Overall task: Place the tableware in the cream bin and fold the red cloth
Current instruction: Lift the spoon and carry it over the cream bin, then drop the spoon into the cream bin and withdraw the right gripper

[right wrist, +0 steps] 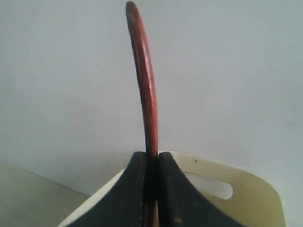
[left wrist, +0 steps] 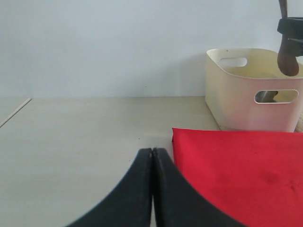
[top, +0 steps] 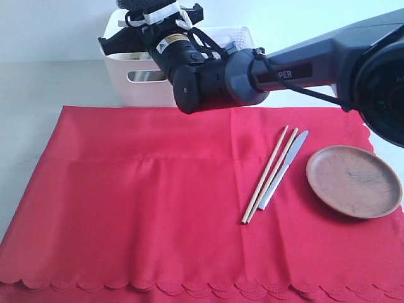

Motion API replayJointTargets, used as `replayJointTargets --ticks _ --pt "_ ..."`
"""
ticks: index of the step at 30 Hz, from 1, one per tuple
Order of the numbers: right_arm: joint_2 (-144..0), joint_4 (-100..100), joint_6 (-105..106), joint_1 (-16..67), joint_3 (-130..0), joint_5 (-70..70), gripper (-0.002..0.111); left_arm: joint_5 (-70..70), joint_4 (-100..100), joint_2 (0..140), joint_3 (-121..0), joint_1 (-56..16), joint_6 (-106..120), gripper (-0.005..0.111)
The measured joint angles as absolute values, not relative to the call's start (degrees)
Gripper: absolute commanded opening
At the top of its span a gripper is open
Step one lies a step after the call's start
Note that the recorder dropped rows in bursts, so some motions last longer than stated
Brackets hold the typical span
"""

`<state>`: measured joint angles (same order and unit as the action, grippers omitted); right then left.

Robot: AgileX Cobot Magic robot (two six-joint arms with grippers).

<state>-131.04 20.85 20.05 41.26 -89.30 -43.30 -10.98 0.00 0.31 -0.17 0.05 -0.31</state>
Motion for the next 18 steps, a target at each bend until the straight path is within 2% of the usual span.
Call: replayJointTargets --ticks 5,11,14,18 --pt "-131.13 25.34 20.05 41.26 -89.55 -43.42 0.016 -10.98 0.00 0.31 -0.17 0.05 -0.31 0.002" --pt "-131.13 25.79 20.05 41.26 -89.55 -43.54 0.044 -10.98 0.00 0.31 -0.17 0.05 -0.31 0.002" --pt "-131.13 25.79 20.05 41.26 -89.55 -43.16 0.053 -10.98 0.00 0.31 -0.17 0.05 -0.31 0.002" --pt "-131.13 26.03 20.05 41.26 -89.55 -42.68 0.058 -10.98 0.00 0.31 -0.17 0.05 -0.31 0.002"
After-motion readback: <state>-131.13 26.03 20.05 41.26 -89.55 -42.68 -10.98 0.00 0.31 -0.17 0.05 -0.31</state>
